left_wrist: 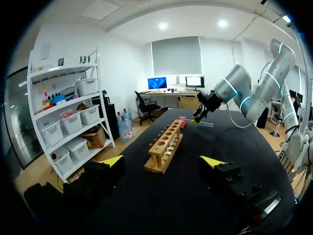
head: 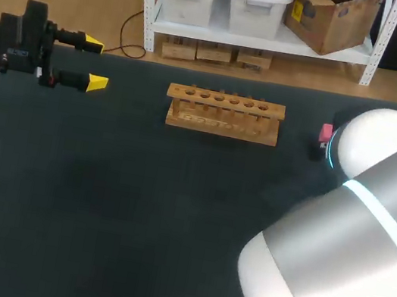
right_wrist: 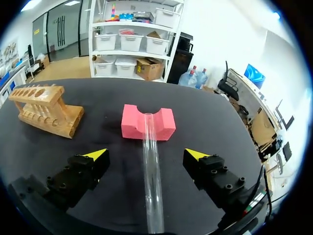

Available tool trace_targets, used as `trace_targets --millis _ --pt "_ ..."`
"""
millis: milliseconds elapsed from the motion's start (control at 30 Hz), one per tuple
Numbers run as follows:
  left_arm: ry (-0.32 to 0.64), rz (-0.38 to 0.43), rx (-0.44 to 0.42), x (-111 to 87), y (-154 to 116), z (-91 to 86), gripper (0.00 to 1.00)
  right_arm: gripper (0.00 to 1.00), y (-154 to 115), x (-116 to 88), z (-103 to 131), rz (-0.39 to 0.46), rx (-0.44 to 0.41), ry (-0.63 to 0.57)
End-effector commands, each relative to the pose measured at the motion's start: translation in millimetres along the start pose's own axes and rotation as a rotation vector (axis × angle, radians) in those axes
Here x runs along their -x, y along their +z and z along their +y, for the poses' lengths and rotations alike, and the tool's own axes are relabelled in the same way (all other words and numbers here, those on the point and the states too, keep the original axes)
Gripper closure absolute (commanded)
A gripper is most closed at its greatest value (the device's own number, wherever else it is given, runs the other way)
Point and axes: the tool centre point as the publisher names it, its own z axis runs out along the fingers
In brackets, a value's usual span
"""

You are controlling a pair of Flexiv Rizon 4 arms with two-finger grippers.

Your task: Grasp the test tube, adjust it, and insert it.

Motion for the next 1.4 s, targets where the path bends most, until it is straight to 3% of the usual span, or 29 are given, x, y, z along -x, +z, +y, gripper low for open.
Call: trace_targets --millis 33,833,933,1033,1067,1400 --pt "0.003 -0.005 0.003 -1.4 -1 -0.9 0.00 0.00 4 -4 -1 -0.023 0.037 0.014" --pt "0.003 -0.005 0.003 -1.4 -1 -0.9 0.00 0.00 17 -13 -12 -0.091 0.129 0.020" --pt "0.003 -0.005 0.003 -1.4 -1 -0.9 0.00 0.10 18 -13 -12 -0.091 0.133 0.013" --pt "0.003 -0.005 0.003 -1.4 -1 -0.9 0.00 0.45 20 -13 -12 -0.090 0.140 0.007" --pt "0.003 -0.005 0.003 -1.4 -1 -0.9 0.00 0.51 20 -13 -12 -0.090 0.141 0.005" --pt "0.003 -0.005 0.003 -1.4 -1 -0.9 0.00 0.59 26 -16 -12 -0.072 0.144 -0.023"
